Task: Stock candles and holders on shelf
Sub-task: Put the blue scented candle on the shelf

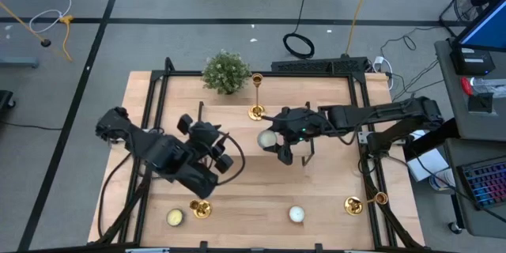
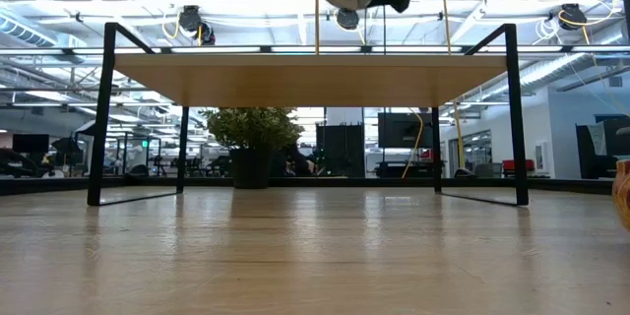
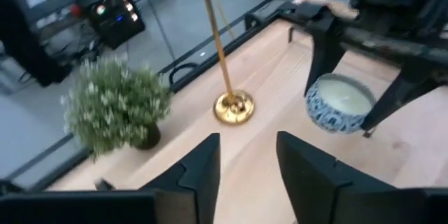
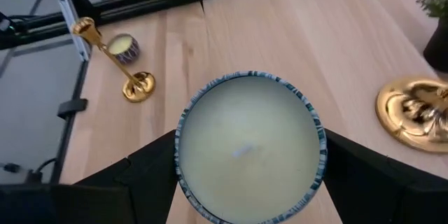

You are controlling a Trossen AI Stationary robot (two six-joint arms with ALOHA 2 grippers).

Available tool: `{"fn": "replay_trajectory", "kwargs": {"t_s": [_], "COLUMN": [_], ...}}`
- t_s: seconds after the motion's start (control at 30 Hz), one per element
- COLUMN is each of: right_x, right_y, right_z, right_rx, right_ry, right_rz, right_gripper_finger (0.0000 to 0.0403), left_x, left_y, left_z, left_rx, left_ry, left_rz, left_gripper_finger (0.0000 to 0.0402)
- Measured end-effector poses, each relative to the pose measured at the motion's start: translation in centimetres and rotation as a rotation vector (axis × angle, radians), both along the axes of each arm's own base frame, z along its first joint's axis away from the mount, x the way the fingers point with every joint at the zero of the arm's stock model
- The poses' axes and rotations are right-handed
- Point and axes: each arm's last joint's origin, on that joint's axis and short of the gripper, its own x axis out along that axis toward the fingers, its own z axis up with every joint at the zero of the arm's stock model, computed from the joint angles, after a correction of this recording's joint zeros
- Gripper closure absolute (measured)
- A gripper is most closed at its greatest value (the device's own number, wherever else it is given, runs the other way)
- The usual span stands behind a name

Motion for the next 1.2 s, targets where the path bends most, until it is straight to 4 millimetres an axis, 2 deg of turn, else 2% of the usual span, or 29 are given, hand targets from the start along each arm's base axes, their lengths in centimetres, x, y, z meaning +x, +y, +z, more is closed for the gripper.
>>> {"fn": "replay_trajectory", "kwargs": {"t_s": [0.17, 0.23, 0.4, 0.6, 0.9, 1.2], "right_x": [1.0, 1.3, 1.2, 1.3, 2.1, 2.1], "right_y": [0.0, 0.0, 0.0, 0.0, 0.0, -0.2], "right_z": [-1.8, -1.9, -1.9, -2.0, -3.6, -3.6], "right_rx": [0.003, 0.01, 0.016, 0.007, -0.012, -0.042], "right_ry": [0.073, 0.066, 0.072, 0.077, 0.134, 0.137], "right_rz": [-0.001, 0.005, 0.017, 0.02, 0.029, 0.013], "right_gripper_finger": [0.0108, 0.0108, 0.0108, 0.0108, 0.0108, 0.0108], "left_x": [-0.5, -0.4, -0.5, -0.6, -0.4, -0.2], "left_y": [-0.6, -0.8, -1.0, -1.1, -1.1, -1.2], "left_z": [-3.1, -4.0, -5.0, -5.2, -5.2, -5.2], "left_rx": [-0.065, -0.084, -0.118, -0.12, -0.131, -0.138], "left_ry": [0.0, -0.013, -0.057, -0.067, -0.086, -0.097], "left_rz": [0.077, 0.107, 0.156, 0.163, 0.166, 0.162], "left_gripper_finger": [0.0286, 0.0292, 0.0303, 0.0303, 0.0304, 0.0304]}}
